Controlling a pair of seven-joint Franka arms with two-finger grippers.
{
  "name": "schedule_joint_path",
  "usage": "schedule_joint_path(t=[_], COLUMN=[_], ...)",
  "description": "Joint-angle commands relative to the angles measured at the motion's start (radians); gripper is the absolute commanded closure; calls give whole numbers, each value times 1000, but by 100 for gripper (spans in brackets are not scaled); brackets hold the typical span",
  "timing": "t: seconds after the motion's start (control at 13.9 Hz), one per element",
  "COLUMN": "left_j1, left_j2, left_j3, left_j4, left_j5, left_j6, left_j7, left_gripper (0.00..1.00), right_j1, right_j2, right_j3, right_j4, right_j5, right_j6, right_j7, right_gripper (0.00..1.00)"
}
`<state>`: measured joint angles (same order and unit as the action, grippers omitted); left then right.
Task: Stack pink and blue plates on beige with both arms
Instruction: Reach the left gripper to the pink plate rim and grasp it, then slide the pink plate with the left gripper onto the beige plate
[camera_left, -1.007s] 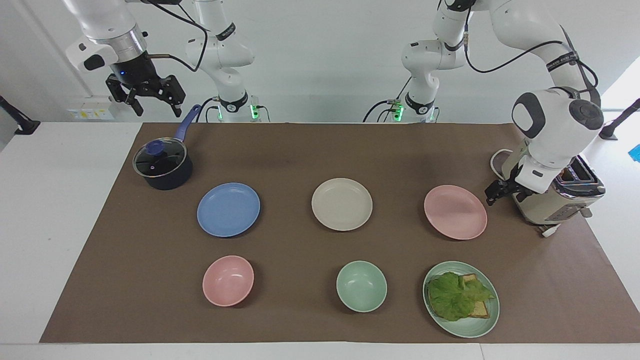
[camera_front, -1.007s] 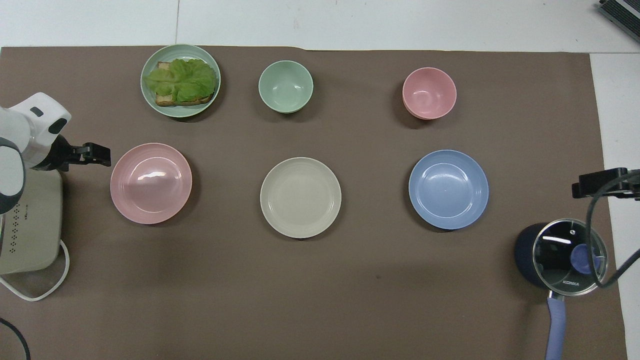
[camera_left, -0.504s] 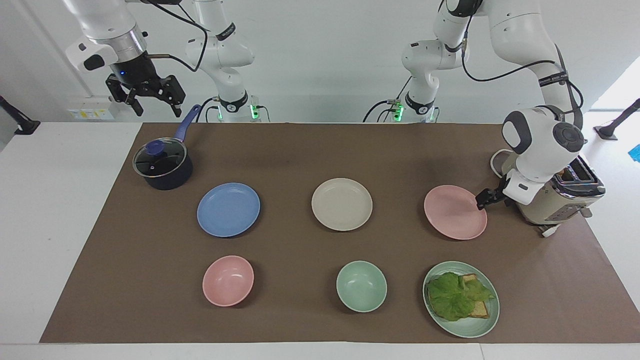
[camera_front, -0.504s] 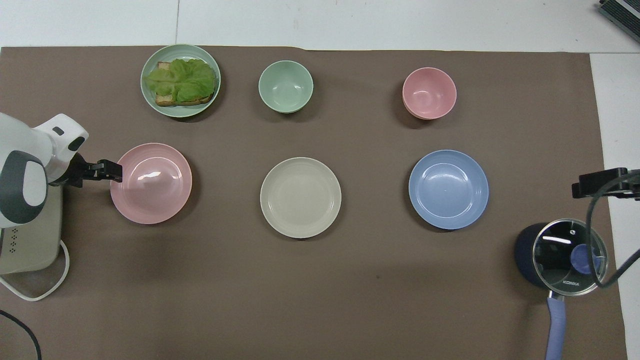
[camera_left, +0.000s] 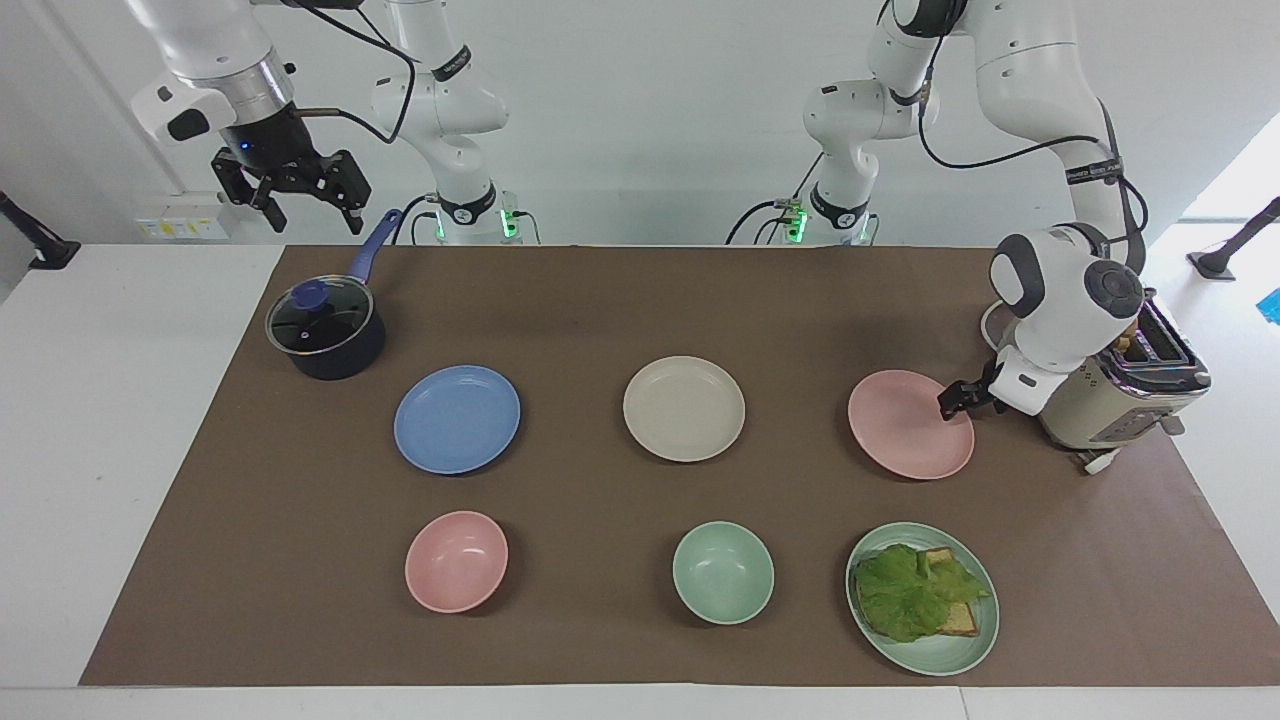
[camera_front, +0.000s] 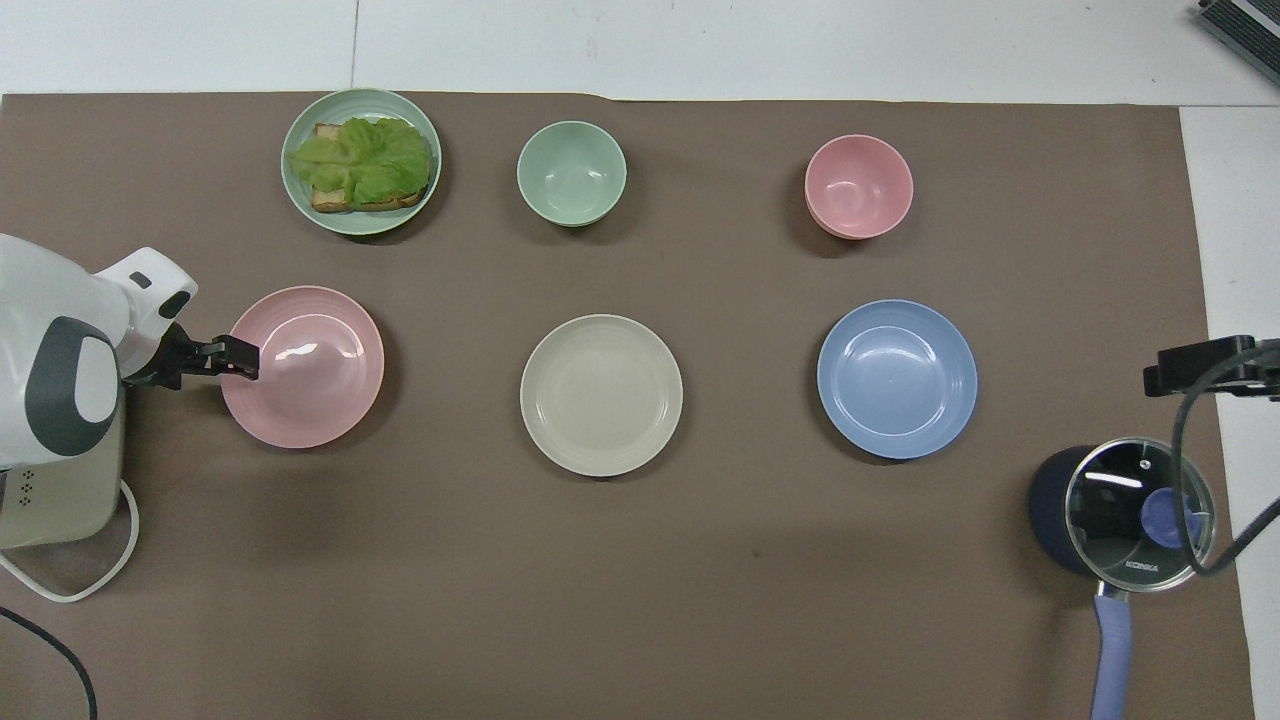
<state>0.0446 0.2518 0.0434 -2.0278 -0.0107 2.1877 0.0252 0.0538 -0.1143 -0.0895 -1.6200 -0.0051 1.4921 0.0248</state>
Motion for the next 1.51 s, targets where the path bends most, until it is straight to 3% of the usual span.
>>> schedule_joint_path(t=[0.0, 0.14, 0.22, 0.72, 1.15, 1.44], left_j1=[1, 0, 0, -8, -15, -52], left_j2=[0, 0, 0, 0, -25, -81], left_j3=[-2, -2, -2, -5, -14, -53], left_j4=[-9, -9, -9, 11, 142, 152], left_j5=[11, 11, 11, 9, -32, -100], left_j6=[23, 24, 24, -18, -264, -338], left_j7=[1, 1, 1, -1, -1, -60], left_gripper=[44, 89, 98, 100, 100, 100], right_j1=[-11, -11, -11, -11, -11, -11], right_j2=[-16, -16, -16, -16, -16, -16], right_j3=[5, 5, 5, 5, 5, 5], right_j4=[-12, -12, -12, -12, -12, -12], right_j5=[14, 14, 14, 14, 14, 14], right_j6=[3, 5, 3, 5, 5, 5], right_j7=[-20, -20, -20, -20, -20, -20], right_gripper=[0, 0, 0, 0, 0, 0])
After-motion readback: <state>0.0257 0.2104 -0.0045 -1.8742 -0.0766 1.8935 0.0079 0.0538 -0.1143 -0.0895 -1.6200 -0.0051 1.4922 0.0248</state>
